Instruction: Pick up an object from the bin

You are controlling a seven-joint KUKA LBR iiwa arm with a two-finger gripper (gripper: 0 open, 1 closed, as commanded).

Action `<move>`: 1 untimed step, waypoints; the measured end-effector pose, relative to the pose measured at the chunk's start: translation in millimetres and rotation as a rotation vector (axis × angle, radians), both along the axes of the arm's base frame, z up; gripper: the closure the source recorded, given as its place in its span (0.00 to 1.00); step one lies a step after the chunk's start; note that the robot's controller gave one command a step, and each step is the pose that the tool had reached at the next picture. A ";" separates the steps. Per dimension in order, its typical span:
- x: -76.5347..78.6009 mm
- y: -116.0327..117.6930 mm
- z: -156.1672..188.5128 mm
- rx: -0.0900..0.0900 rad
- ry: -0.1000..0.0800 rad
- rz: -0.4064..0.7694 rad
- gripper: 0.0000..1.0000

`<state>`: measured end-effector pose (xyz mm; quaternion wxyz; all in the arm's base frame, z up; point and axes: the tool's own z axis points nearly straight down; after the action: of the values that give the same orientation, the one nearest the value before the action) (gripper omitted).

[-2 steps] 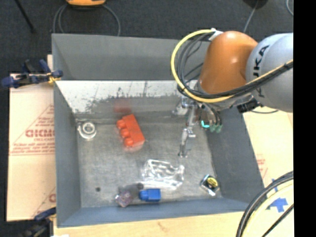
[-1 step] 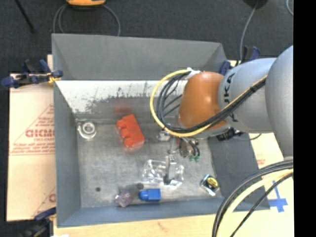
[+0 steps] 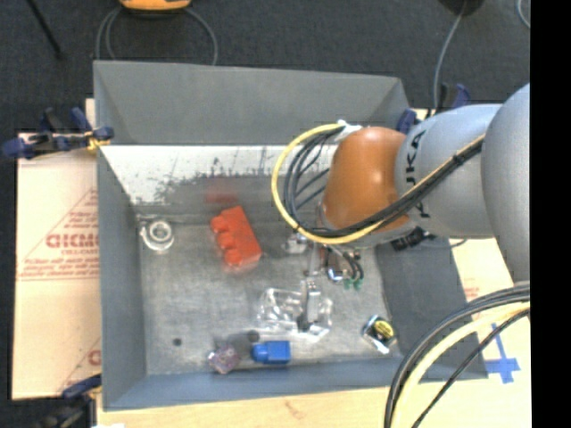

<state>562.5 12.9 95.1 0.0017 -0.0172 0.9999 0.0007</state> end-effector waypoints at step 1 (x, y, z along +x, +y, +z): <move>-1.0 -0.4 2.7 -0.001 0.014 0.000 1.00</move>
Offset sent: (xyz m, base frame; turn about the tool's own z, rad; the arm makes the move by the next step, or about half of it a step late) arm 0.0000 0.0000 0.0000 0.0000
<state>561.6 12.5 97.8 -0.0051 -0.0174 0.9998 0.0005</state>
